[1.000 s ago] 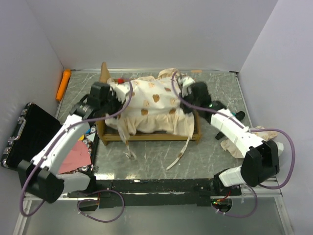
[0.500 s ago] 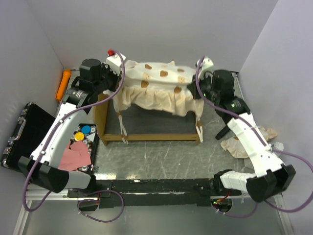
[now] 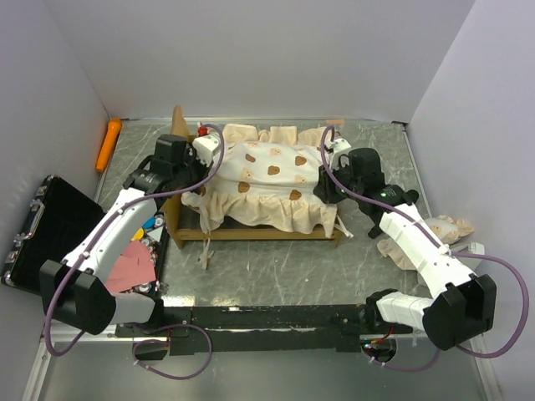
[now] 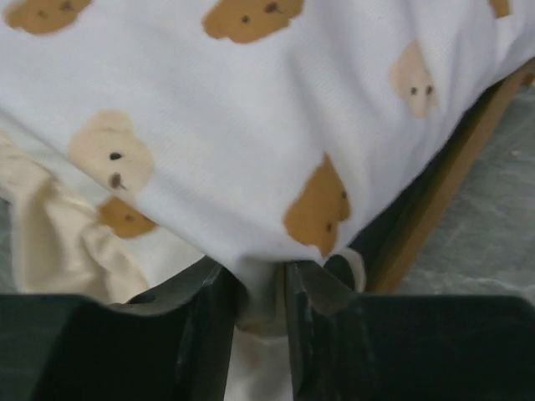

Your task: Set up the pet bed

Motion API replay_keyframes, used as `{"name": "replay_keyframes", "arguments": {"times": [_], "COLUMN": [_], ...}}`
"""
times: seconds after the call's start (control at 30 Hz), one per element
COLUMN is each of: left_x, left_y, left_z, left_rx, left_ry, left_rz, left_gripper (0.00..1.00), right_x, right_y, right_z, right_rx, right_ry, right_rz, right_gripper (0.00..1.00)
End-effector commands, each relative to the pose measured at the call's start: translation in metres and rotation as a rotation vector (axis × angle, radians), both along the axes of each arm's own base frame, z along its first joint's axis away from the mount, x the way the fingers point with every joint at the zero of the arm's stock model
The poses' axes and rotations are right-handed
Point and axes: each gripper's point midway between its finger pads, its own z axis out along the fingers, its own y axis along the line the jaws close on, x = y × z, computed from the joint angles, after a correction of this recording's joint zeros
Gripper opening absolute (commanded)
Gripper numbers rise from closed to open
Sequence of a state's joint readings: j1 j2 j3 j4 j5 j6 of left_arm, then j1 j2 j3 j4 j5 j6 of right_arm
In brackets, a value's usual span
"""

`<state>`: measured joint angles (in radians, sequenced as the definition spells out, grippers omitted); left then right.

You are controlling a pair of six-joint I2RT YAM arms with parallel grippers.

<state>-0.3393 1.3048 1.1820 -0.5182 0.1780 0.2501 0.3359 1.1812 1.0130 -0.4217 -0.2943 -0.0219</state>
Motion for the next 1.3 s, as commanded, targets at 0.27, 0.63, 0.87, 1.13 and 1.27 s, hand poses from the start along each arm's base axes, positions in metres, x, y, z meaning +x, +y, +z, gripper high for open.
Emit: {"name": "replay_keyframes", "arguments": {"times": [0.27, 0.63, 0.87, 1.13, 1.27], "left_x": [0.003, -0.051, -0.072, -0.101, -0.118], "left_y": [0.025, 0.013, 0.019, 0.059, 0.073], "left_z": [0.037, 0.071, 0.054, 0.056, 0.065], "left_rx": [0.015, -0.079, -0.043, 0.025, 0.019], "left_ry": [-0.068, -0.04, 0.02, -0.05, -0.084], "left_rz": [0.072, -0.044, -0.053, 0.097, 0.159], "left_gripper": [0.75, 0.91, 0.88, 0.89, 0.9], "right_x": [0.002, -0.05, -0.082, -0.147, -0.148], "right_y": [-0.01, 0.047, 0.03, 0.164, 0.235], "right_z": [0.059, 0.068, 0.042, 0.042, 0.046], "right_rx": [-0.113, -0.097, -0.1, 0.111, 0.174], "right_ry": [-0.201, -0.311, -0.223, -0.31, -0.333], "right_rz": [-0.143, 0.018, 0.062, 0.597, 0.71], "right_gripper": [0.77, 0.87, 0.75, 0.71, 0.71]}}
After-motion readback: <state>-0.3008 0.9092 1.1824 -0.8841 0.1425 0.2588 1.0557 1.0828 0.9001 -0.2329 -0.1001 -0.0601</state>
